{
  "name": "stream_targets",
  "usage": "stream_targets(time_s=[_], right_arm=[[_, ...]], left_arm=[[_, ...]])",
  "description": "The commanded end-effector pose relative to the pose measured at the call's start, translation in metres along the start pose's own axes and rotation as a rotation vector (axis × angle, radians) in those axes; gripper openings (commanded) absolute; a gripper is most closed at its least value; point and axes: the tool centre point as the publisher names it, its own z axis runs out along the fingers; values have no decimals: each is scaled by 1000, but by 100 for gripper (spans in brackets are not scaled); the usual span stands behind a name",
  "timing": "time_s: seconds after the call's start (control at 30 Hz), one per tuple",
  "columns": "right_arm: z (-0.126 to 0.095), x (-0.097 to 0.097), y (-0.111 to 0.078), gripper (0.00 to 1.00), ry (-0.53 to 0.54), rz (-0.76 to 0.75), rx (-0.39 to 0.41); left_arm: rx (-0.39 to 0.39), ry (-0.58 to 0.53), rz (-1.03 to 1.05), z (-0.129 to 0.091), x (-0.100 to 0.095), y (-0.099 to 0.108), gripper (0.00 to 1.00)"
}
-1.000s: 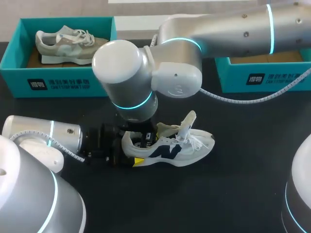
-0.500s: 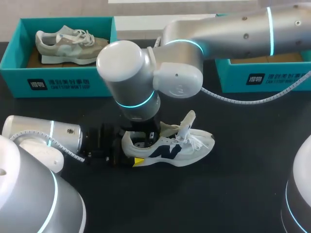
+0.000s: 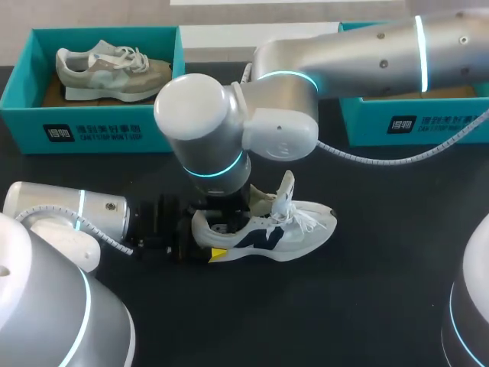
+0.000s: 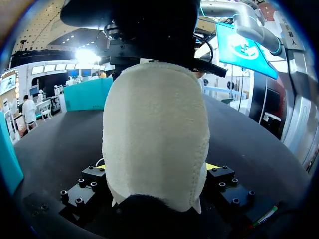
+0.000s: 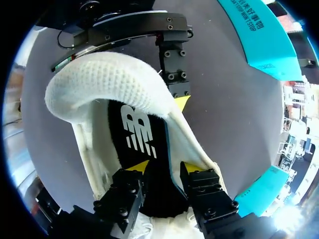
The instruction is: Take the shoe out of the shoebox, open the shoe tongue, remove and reinsert the insole, then place the shoe into the shoebox
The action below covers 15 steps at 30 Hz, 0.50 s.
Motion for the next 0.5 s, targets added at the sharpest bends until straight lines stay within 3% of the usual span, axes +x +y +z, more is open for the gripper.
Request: stream_targets(time_s=[0.03, 0.17, 0.2, 0.27, 0.5], right_arm=[[16, 1, 6, 40, 30, -21, -11], [26, 12, 8, 37, 63, -31, -18], [29, 15, 8, 31, 69, -30, -15], [32, 19, 7, 0, 82, -23, -4], [18, 25, -6, 0, 75, 34, 9]], left_arm=[[-2, 0, 0, 2, 1, 4, 0], [-2, 0, 0, 2, 1, 4, 0], [-2, 0, 0, 2, 1, 4, 0], [-2, 0, 0, 2, 1, 4, 0], [-2, 0, 0, 2, 1, 4, 0]])
